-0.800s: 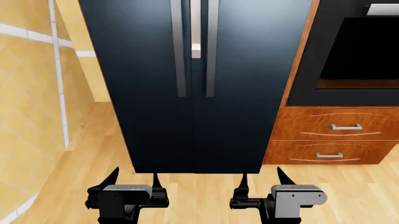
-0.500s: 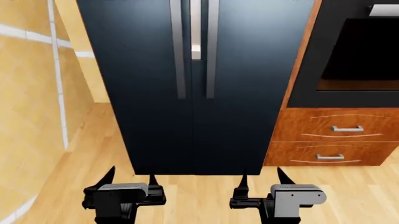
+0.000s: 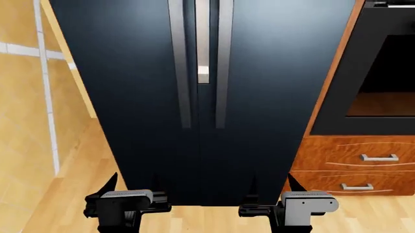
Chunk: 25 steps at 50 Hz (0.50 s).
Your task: Open the fridge door
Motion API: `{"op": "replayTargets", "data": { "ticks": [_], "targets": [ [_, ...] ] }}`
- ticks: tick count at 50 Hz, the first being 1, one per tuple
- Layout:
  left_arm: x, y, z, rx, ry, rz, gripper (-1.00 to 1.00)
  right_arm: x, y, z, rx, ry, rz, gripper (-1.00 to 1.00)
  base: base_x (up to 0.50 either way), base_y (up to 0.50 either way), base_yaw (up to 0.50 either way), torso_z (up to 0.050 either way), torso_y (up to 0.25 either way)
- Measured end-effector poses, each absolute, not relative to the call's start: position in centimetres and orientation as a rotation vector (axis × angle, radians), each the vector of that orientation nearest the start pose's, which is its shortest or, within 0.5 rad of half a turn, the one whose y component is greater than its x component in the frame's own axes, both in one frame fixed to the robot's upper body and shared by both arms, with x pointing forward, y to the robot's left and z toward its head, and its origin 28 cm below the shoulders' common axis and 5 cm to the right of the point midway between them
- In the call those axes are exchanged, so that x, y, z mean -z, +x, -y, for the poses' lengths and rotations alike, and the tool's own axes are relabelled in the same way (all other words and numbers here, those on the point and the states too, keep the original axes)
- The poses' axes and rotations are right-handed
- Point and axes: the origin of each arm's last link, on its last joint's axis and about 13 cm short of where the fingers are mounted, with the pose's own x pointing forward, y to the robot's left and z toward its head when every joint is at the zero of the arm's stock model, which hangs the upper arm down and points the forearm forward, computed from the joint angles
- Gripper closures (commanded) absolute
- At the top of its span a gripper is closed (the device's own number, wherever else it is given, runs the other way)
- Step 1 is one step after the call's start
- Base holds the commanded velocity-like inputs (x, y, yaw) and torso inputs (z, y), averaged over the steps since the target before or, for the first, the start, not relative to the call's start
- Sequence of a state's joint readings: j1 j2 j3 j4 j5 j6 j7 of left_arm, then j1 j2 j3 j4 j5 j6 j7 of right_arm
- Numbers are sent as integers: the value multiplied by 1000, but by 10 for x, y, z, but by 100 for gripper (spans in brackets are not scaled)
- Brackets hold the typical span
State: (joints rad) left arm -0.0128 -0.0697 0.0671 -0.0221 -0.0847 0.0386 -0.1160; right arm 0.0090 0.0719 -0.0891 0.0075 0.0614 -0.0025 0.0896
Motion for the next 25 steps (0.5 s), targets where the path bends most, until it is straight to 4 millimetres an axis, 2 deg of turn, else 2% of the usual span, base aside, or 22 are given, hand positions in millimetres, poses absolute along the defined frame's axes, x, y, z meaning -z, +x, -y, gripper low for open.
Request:
{"op": "replayTargets", "data": {
  "ticks": [3,7,17,25],
  "targets": [
    [-13,213,-208,-51,-16,24,-100,-13,212,96,1,-12,-1,-100,500,0,0,0,0],
    [-14,214,-209,-52,-15,27,-100,-14,212,96,3,-16,6,-100,0,23,0,0,0],
    [-13,214,-208,-52,-15,26,-100,-14,212,96,10,-33,11,-100,0,500,0,0,0],
    [-13,214,-209,-56,-12,27,-100,-13,212,95,21,-34,10,-100,0,8,0,0,0]
  ]
}}
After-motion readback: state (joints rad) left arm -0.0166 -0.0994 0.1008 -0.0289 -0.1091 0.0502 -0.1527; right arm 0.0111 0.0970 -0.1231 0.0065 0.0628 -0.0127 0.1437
